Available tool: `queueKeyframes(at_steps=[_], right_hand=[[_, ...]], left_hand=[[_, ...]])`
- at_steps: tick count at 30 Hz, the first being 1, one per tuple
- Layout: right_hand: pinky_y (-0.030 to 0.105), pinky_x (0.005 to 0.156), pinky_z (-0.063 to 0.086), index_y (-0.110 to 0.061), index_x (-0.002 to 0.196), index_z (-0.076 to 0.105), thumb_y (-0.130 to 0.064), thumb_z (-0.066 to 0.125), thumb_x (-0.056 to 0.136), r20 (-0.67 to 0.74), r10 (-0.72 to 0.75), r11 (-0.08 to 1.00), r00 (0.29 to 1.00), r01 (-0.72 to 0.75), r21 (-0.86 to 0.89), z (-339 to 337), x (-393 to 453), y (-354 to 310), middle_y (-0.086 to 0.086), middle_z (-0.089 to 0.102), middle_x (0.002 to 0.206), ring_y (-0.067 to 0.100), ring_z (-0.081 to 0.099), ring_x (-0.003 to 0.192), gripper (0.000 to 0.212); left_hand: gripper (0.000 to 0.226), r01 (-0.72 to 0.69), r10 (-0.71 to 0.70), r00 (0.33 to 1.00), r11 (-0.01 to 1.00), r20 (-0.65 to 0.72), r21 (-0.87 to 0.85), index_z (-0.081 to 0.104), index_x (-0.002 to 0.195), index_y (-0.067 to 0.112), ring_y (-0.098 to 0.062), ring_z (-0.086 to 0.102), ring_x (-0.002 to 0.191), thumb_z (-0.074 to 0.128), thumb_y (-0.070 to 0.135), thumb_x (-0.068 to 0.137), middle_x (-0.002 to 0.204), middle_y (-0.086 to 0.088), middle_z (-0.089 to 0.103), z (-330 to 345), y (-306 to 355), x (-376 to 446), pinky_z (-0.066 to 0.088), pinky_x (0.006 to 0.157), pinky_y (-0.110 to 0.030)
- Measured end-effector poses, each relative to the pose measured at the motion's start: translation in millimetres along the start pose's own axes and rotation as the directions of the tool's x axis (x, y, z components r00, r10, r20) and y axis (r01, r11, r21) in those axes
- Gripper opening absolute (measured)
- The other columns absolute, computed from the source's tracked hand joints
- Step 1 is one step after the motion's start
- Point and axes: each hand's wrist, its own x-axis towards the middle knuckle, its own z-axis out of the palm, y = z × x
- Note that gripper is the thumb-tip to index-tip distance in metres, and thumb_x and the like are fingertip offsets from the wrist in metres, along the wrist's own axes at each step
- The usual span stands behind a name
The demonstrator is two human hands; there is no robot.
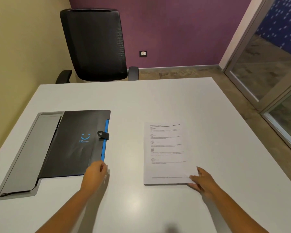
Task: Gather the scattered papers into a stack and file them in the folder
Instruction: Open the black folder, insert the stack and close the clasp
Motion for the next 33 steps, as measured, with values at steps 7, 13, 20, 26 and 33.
queueKeyframes(at_steps=[7,13,20,26,33], right_hand=[[0.042,0.077,0.058,-0.006,0.129,0.046,0.014,0.051,0.087,-0.161,-0.023,1.0,0.987,0.024,0.002,-52.2,12.4,-19.5,0.015,0.055,0.121,0.033,0.059,0.101,0.047],[0.048,0.083,0.052,-0.001,0.126,0.051,0.011,0.055,0.085,-0.346,-0.125,0.961,0.93,0.028,-0.274,-73.2,22.7,-29.1,0.023,0.057,0.124,0.038,0.057,0.1,0.043],[0.044,0.099,0.039,-0.009,0.139,0.038,-0.009,0.063,0.083,-0.446,-0.226,0.799,0.866,-0.097,-0.594,-66.2,20.0,-40.4,0.024,0.039,0.14,0.042,0.041,0.124,0.061],[0.053,0.11,0.025,-0.014,0.142,0.032,-0.02,0.065,0.084,-0.368,-0.468,0.594,0.804,-0.022,-0.804,-44.8,6.0,-34.6,0.012,0.02,0.154,0.037,0.024,0.138,0.066],[0.047,0.117,0.018,-0.017,0.139,0.04,-0.02,0.06,0.088,-0.112,-0.502,0.432,0.858,0.136,-0.892,-9.7,-11.3,-17.2,0.007,0.019,0.156,0.029,0.02,0.142,0.055]], left_hand=[[0.038,-0.044,0.043,0.999,0.927,0.013,0.372,0.053,0.126,0.019,-0.029,0.044,0.123,0.055,0.03,0.089,0.138,-0.004,0.05,-0.7,-25.4,6.6,0.044,0.091,-0.04],[0.064,0.042,-0.127,0.976,0.908,0.178,0.416,0.019,0.145,0.029,-0.027,0.008,0.145,0.043,0.05,0.09,0.157,0.006,0.015,13.4,-39.2,2.4,0.015,0.114,-0.053],[0.064,-0.061,-0.041,0.971,0.911,0.237,0.407,0.017,0.146,0.024,-0.023,0.011,0.145,0.047,0.04,0.092,0.154,0.004,0.024,21.4,-28.9,-18.6,0.02,0.115,-0.045],[0.05,-0.18,0.097,0.954,0.942,0.284,0.284,0.035,0.139,0.031,-0.018,0.036,0.132,0.048,0.037,0.091,0.139,0.007,0.049,37.2,-3.9,-54.5,0.034,0.104,-0.029],[0.035,-0.022,-0.014,0.991,0.964,0.132,0.266,0.046,0.122,0.02,-0.017,0.049,0.11,0.051,0.031,0.09,0.12,0.001,0.056,46.7,31.9,-69.3,0.048,0.084,-0.028]])
